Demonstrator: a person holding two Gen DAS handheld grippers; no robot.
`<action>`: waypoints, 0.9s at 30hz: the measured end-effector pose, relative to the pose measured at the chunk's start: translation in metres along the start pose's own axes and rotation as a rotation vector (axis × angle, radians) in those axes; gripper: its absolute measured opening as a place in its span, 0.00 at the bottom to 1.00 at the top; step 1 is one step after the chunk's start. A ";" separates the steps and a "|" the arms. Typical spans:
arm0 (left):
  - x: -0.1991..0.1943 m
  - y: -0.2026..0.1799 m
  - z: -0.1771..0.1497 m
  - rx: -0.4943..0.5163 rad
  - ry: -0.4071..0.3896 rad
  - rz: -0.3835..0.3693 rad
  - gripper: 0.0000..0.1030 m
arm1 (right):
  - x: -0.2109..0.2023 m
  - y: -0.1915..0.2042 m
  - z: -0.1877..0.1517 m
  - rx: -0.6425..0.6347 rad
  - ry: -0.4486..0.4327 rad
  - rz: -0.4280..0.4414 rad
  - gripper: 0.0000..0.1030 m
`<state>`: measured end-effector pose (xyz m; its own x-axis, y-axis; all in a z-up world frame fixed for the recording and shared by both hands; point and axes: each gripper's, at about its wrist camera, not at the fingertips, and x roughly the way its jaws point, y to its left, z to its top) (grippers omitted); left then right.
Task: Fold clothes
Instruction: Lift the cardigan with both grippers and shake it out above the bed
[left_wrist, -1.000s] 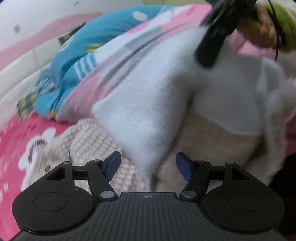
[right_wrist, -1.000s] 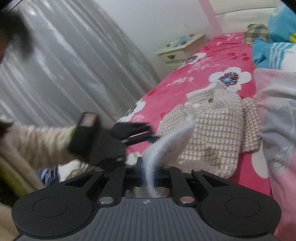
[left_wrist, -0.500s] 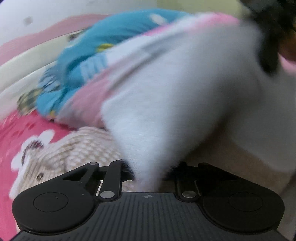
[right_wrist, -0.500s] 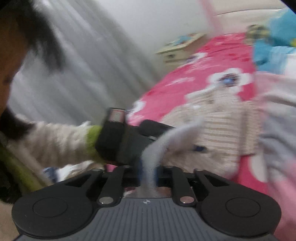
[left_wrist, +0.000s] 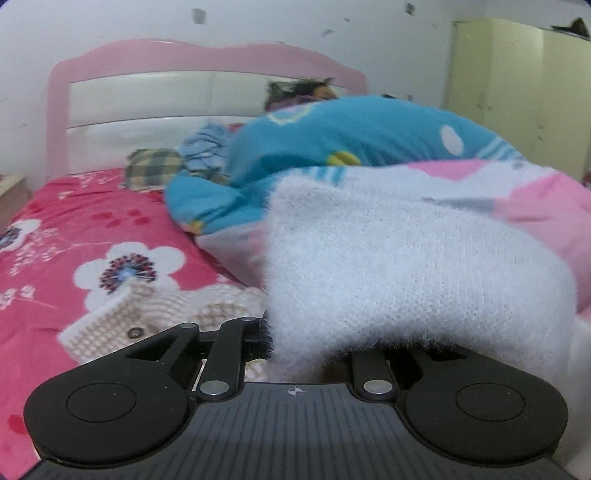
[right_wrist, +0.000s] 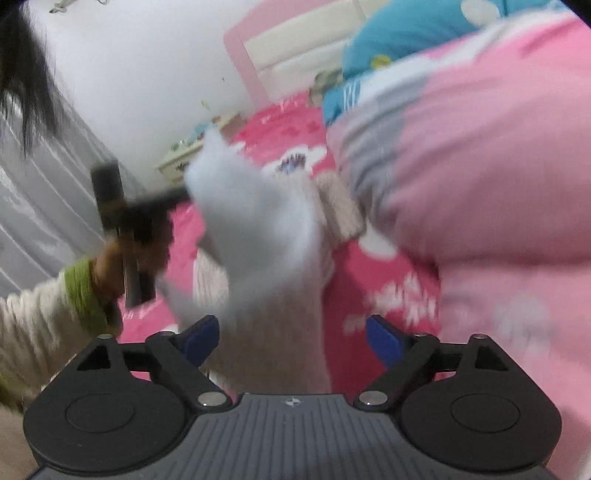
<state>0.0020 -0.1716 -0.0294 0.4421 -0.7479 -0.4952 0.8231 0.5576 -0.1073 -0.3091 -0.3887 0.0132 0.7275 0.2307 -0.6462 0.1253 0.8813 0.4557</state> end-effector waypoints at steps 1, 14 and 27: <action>-0.004 0.000 0.001 -0.003 -0.004 0.009 0.16 | 0.004 0.002 -0.005 -0.019 -0.005 0.007 0.96; -0.109 0.022 0.036 -0.170 -0.215 0.233 0.14 | 0.067 0.039 0.034 -0.181 -0.154 -0.158 0.19; -0.345 -0.010 0.201 0.025 -0.709 0.507 0.14 | -0.096 0.190 0.209 -0.660 -0.753 -0.027 0.18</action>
<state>-0.0870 0.0090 0.3158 0.8678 -0.4645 0.1762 0.4713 0.8820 0.0038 -0.2140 -0.3295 0.2897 0.9962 0.0870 0.0089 -0.0851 0.9876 -0.1319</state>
